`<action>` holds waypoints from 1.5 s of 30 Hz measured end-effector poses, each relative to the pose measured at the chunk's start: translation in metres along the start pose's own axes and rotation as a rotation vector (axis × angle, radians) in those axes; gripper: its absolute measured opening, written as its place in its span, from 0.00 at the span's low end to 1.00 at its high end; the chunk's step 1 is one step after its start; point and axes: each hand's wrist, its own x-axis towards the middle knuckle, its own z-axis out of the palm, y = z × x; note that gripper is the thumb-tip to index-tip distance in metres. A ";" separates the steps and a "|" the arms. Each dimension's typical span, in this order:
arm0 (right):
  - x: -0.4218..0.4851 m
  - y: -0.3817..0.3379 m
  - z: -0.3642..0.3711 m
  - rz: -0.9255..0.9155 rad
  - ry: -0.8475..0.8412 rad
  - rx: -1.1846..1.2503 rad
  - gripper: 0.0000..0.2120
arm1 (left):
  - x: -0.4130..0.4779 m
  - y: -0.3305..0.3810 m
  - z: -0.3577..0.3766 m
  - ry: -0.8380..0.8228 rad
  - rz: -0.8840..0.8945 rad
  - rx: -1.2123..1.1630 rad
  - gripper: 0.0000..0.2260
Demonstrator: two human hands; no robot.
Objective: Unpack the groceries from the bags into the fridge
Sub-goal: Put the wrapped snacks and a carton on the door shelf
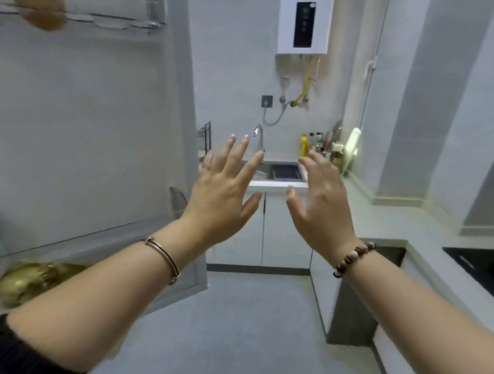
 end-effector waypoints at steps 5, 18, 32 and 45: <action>-0.048 0.082 -0.081 0.134 -0.025 -0.364 0.29 | 0.035 0.105 0.048 -0.040 0.137 -0.092 0.29; -0.206 0.262 -0.332 0.651 -0.088 -0.879 0.33 | 0.091 0.472 0.109 -0.079 0.495 -0.434 0.30; -0.373 0.367 -0.512 1.104 0.061 -0.994 0.31 | 0.069 0.754 0.141 -0.244 0.747 -0.698 0.30; -0.454 0.441 -0.561 1.349 -0.056 -0.989 0.31 | 0.081 0.893 0.223 -0.434 1.016 -0.825 0.31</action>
